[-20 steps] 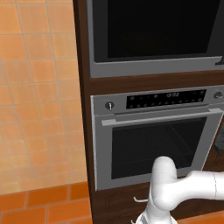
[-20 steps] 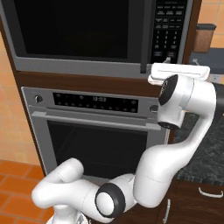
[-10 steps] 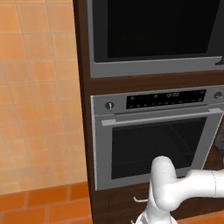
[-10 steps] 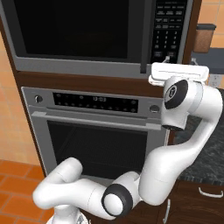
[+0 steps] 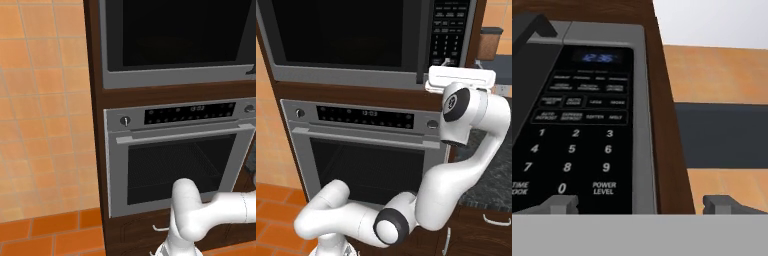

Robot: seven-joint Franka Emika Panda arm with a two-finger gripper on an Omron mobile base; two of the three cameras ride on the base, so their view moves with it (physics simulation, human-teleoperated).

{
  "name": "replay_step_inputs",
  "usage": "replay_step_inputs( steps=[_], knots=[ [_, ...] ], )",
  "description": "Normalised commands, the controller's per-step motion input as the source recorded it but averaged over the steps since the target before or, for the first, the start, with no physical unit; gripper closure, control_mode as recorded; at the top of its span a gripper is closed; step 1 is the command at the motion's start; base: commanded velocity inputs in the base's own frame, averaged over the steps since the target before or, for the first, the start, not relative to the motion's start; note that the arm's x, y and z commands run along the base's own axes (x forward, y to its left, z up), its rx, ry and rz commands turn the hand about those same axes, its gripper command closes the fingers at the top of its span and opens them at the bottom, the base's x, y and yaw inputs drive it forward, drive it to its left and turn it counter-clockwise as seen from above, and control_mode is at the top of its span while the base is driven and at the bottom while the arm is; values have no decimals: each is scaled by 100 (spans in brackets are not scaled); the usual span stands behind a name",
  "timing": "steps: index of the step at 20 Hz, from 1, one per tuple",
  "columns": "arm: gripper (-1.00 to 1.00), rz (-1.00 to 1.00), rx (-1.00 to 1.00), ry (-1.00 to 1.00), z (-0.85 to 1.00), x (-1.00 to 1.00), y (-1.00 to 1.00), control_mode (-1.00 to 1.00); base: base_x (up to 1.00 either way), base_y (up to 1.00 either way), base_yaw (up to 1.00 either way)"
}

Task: Open the microwave, place the bowl with waffle inside the microwave, then close the microwave door and turn it on.

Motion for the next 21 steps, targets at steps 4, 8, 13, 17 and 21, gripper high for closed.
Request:
replay_step_inputs(
  steps=[4,8,13,17,21],
  knots=[
    [-100,16,0,10,5,0,3,-100,0,0,0],
    [-100,10,0,16,0,0,0,-100,0,0,0],
    [-100,5,0,14,0,-6,0,-100,0,0,0],
    [-100,2,0,5,0,-47,0,-100,0,0,0],
    [-100,2,0,9,0,-52,0,-100,0,0,0]
  ],
)
